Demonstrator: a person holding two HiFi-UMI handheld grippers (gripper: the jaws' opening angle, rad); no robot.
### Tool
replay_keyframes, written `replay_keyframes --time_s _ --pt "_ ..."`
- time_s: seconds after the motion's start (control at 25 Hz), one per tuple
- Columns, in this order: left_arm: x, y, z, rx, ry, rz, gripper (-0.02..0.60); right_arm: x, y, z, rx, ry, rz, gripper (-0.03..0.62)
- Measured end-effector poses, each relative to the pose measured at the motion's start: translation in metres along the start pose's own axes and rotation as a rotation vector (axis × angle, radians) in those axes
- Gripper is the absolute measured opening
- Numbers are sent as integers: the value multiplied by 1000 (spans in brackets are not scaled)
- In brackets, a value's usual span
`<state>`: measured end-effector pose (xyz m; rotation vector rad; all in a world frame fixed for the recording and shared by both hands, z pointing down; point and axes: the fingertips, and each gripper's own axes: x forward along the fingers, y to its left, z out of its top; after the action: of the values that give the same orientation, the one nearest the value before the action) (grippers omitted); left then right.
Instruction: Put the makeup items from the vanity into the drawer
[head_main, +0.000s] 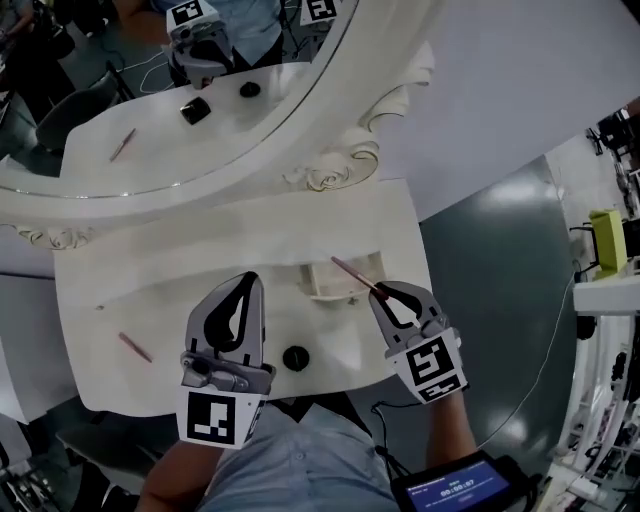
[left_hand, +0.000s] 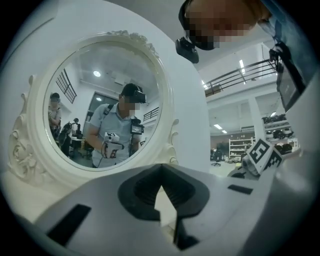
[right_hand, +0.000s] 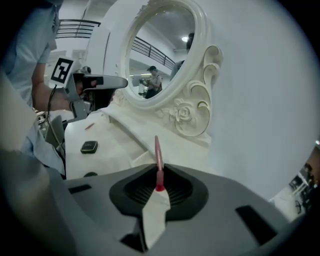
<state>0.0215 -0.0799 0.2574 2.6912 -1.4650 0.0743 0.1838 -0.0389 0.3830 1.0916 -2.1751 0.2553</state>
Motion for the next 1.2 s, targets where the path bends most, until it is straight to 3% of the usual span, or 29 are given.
replay_keyframes --time_s 0.32,0.72,0.96,1.08,1.2 --pt "8 -6 -26 -6 37 136 -2 20 1 -42 -186 115 204 40" --pt "11 7 -41 -25 50 231 -1 36 -11 -56 -266 173 317 41" --pt "14 4 -39 -21 53 232 -1 45 -18 -47 -268 164 269 49" --pt "14 3 -36 -18 51 233 -2 49 -21 -40 -234 138 253 127" --pt "13 4 -35 -13 47 238 -1 48 -22 -35 -232 118 239 137"
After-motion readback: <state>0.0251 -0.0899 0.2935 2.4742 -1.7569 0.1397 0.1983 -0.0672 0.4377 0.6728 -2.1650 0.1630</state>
